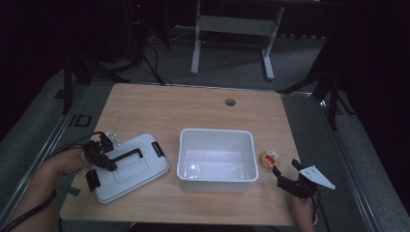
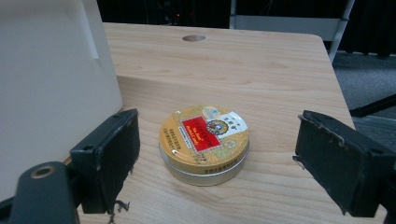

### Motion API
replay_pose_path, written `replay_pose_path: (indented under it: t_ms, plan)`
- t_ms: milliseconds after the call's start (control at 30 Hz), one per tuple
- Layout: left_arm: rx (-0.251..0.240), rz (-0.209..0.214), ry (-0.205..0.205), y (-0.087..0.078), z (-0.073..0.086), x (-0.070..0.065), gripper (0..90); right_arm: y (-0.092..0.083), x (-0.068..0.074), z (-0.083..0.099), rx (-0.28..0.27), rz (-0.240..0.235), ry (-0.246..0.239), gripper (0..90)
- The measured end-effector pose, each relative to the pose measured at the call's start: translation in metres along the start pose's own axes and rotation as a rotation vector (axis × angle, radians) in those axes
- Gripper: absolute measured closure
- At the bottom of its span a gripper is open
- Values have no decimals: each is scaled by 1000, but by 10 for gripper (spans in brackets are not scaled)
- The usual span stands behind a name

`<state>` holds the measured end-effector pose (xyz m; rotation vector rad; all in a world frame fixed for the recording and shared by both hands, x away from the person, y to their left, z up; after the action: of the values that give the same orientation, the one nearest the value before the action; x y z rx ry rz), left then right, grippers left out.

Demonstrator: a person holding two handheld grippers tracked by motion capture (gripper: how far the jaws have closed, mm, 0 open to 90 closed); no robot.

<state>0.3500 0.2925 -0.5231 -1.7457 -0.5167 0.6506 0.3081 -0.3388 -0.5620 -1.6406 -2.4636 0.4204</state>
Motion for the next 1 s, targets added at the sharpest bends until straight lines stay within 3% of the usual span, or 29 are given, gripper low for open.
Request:
replay_pose_path:
  t_ms: [200,233,300,433,567,733,867,1000]
  plan:
    - [1,-24,8,0,1,0,824,0,0,0,12,-10,6,136]
    - [-8,-39,3,-1,0,2,788,1,0,0,17,-13,1,139]
    - [-10,-33,-24,-2,0,2,616,3,-1,0,41,-31,-11,143]
    - [-23,-37,-32,-1,-2,2,308,4,-4,-2,90,-91,-16,150]
    - [-25,-31,-27,-4,-4,3,168,2,-10,-3,163,-156,-20,150]
    - [-19,-42,-28,-7,-6,4,168,0,-15,1,286,-206,-68,150]
    - [-8,-61,-15,-9,-7,3,168,-2,-18,4,359,-198,-113,148]
    - [1,-60,-8,-10,-5,2,168,-4,-16,6,432,-226,-181,151]
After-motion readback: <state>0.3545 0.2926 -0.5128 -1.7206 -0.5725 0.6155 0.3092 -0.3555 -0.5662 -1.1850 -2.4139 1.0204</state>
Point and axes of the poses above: each handheld gripper's, and its own axes: y roughly forward along the jaws, z roughly out of its underside, x roughly to its left, the point moved 3 cm from there along y, roughly forward along the jaws, and after that the axes turned 4 degrees about -y, right-handed, at the moved point
